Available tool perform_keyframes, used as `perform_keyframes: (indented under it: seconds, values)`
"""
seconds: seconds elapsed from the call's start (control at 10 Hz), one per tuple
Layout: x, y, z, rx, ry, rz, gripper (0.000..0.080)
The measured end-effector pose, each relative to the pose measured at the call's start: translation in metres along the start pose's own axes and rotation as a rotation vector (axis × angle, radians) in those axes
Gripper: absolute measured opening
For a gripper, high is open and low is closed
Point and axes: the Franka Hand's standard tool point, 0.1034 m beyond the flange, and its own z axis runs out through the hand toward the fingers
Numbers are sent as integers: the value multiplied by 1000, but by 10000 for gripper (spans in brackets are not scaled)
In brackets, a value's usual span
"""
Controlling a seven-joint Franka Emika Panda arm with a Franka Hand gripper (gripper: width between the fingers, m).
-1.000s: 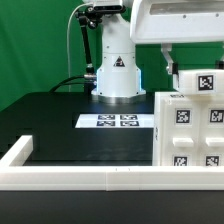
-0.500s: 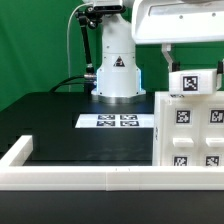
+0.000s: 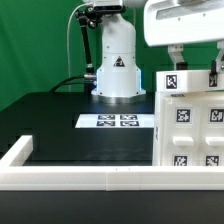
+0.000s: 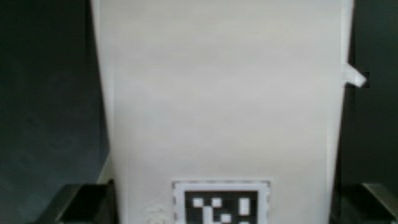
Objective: Assemble cabinet
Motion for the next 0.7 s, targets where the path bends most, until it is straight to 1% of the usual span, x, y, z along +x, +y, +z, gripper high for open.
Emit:
perform_keyframes:
  seconds: [0.3, 0.4, 0.7]
  values:
    - [-2, -2, -1, 10, -15, 330, 560]
    - [-2, -2, -1, 13, -27, 405, 560]
    - [-1, -2, 0, 11, -42, 597, 560]
